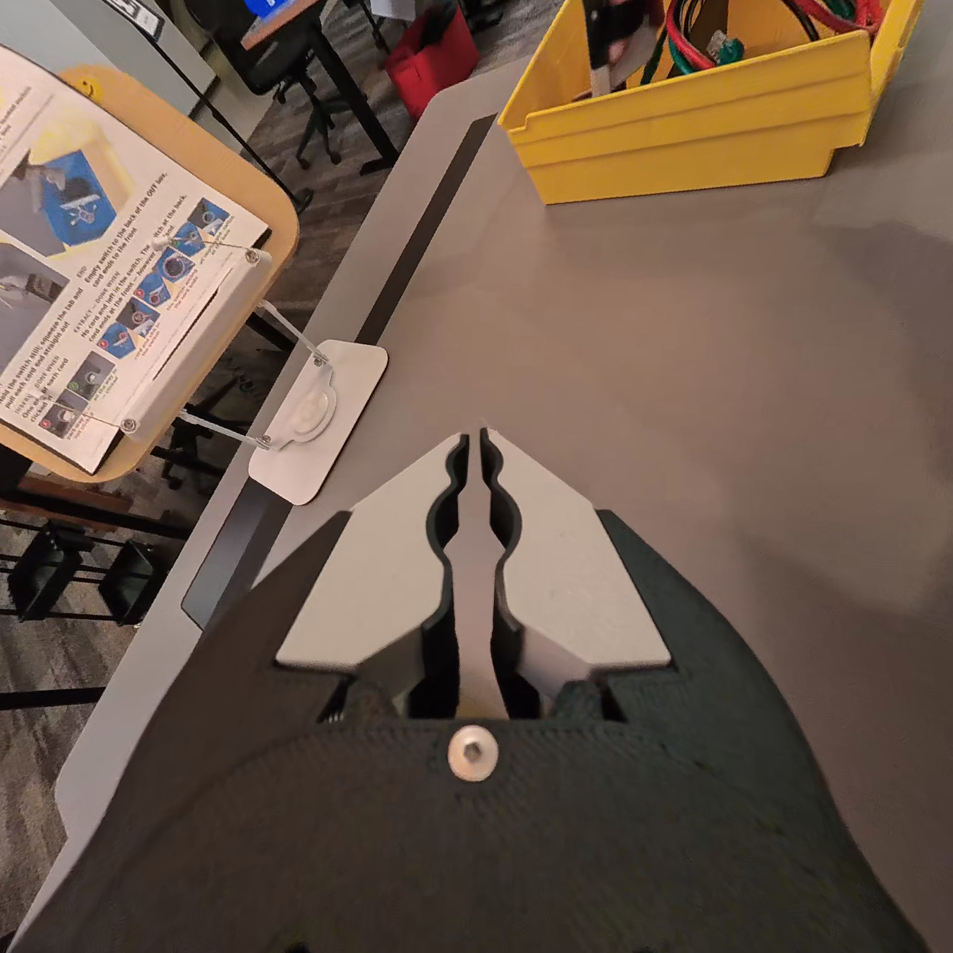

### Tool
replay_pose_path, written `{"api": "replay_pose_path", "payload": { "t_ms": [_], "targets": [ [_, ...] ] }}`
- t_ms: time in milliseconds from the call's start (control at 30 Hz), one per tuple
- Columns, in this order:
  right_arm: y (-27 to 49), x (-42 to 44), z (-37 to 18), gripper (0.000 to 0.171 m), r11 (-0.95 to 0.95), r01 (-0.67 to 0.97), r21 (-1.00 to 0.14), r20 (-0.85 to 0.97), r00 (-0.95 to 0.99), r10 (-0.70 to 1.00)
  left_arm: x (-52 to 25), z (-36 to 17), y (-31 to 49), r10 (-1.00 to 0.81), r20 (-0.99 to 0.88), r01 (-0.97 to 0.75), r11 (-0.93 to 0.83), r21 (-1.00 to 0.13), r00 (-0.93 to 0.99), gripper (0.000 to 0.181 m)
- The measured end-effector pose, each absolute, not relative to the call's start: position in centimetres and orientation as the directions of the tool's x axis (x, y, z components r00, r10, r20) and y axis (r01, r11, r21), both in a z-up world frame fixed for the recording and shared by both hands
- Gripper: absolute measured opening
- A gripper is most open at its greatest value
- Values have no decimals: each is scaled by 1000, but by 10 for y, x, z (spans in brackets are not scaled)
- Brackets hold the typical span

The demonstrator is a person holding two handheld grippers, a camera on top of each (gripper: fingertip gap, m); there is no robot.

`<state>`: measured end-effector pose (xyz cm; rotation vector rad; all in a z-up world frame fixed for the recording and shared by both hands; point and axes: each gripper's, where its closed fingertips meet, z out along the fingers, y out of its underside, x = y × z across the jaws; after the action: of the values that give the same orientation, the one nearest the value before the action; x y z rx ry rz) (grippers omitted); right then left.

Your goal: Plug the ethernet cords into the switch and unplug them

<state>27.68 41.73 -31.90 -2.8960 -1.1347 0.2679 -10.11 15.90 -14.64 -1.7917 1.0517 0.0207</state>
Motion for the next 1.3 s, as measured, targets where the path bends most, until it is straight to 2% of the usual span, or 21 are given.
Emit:
{"api": "replay_pose_path", "payload": {
  "t_ms": [67, 167, 267, 333, 467, 567, 667, 767, 833, 1000, 1100, 1167, 1200, 1300],
  "targets": [
    [420, 287, -310, 58, -718, 692, -74, -103, 711, 696, -108, -147, 159, -637, -448, -657, -126, -743, 628, 7],
    [426, 300, -280, 53, -696, 703, -148, -46, 698, 715, -129, -140, 159, -603, -438, -639, -161, -752, 667, 16],
    [424, 308, -237, 54, -644, 700, -308, 11, 680, 733, -168, -132, 153, -547, -402, -596, -237, -767, 734, 33],
    [419, 324, -205, 53, -594, 686, -421, 87, 682, 726, -205, -123, 148, -462, -405, -563, -278, -778, 789, 54],
    [384, 370, -180, 62, -565, 585, -582, 118, 748, 653, -291, -139, 122, -296, -347, -451, -455, -768, 890, 69],
    [355, 401, -175, 66, -540, 453, -709, 86, 816, 572, -334, -156, 95, -189, -262, -323, -505, -800, 946, 78],
    [317, 412, -184, 69, -514, 384, -767, 23, 817, 576, -367, -179, 70, -97, -235, -249, -553, -795, 967, 81],
    [295, 421, -203, 70, -528, 342, -777, -23, 824, 566, -385, -195, 52, -25, -157, -145, -556, -819, 987, 84],
    [287, 421, -225, 71, -550, 364, -751, -27, 817, 577, -402, -214, 39, 19, -155, -113, -597, -794, 988, 86],
    [289, 398, -254, 63, -516, 428, -742, 17, 782, 624, -405, -264, 26, 27, 45, 52, -644, -763, 999, 90],
    [303, 398, -258, 53, -493, 454, -742, 92, 797, 596, -405, -285, 29, 43, 150, 144, -623, -769, 988, 81],
    [312, 398, -258, 37, -470, 461, -752, 130, 804, 580, -407, -285, 35, 42, 172, 164, -583, -795, 984, 63],
    [316, 396, -259, 30, -462, 459, -759, 137, 806, 576, -412, -285, 37, 57, 173, 174, -572, -802, 983, 60],
    [323, 386, -258, 27, -436, 436, -788, 120, 802, 585, -420, -291, 41, 64, 200, 201, -573, -795, 978, 53]
  ]
}}
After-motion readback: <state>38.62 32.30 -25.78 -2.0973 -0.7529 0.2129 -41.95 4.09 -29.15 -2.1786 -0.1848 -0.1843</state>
